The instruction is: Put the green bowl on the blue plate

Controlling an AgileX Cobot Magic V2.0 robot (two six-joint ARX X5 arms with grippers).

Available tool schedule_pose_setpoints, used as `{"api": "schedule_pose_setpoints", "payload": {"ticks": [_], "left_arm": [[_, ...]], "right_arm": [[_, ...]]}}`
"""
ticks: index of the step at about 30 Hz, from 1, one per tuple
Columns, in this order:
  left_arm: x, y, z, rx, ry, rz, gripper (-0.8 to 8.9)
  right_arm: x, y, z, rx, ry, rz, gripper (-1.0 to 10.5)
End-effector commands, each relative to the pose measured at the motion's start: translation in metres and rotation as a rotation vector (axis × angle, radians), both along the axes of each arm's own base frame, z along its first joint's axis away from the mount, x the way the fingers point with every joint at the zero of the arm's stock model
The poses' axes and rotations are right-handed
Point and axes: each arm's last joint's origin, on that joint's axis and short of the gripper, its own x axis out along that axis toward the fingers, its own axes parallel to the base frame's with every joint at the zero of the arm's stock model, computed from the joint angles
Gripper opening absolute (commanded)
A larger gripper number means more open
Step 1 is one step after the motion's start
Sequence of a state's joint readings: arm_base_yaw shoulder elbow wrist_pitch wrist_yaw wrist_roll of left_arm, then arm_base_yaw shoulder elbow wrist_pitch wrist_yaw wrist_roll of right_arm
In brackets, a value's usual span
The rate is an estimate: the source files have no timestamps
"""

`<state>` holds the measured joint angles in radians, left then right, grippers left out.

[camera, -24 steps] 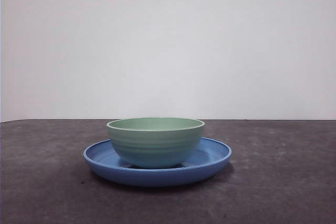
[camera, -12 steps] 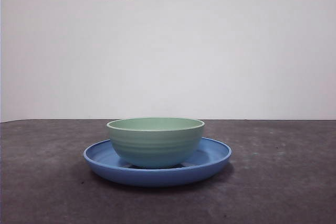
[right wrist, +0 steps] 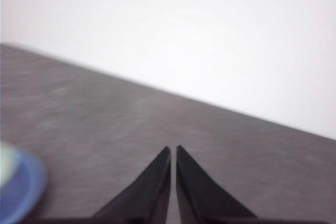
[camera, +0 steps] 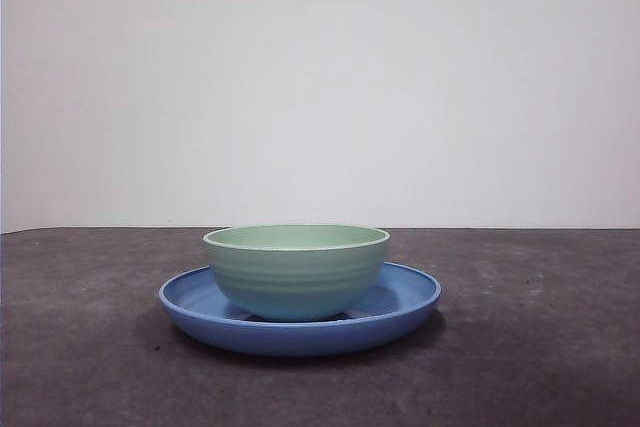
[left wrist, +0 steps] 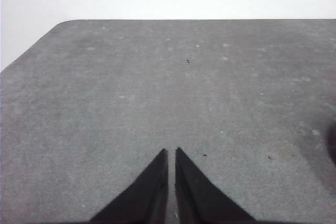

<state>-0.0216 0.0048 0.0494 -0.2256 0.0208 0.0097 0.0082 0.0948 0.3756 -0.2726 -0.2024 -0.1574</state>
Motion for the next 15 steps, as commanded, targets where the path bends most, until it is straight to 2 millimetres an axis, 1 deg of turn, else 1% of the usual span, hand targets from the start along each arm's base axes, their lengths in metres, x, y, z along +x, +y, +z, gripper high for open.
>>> {"api": "schedule_pose_setpoints", "payload": {"ticks": [1,5,9,12,15], "left_arm": [[0.001,0.000,-0.007,0.008,0.025,0.004,0.24],[0.001,0.000,-0.007,0.009,0.025,0.003,0.24],[0.001,0.000,-0.007,0.008,0.025,0.004,0.24],[0.001,0.000,-0.007,0.008,0.025,0.004,0.24],[0.001,0.000,-0.007,0.008,0.025,0.003,0.24]], "right_arm": [[0.006,-0.002,-0.023,-0.007,-0.006,-0.041,0.2],[0.013,-0.004,-0.052,-0.009,0.045,-0.096,0.2],[0.019,-0.005,-0.082,-0.002,0.119,-0.104,0.2],[0.022,-0.005,-0.097,0.021,0.164,-0.113,0.2],[0.024,-0.007,-0.105,0.071,0.192,-0.193,0.2]]}}
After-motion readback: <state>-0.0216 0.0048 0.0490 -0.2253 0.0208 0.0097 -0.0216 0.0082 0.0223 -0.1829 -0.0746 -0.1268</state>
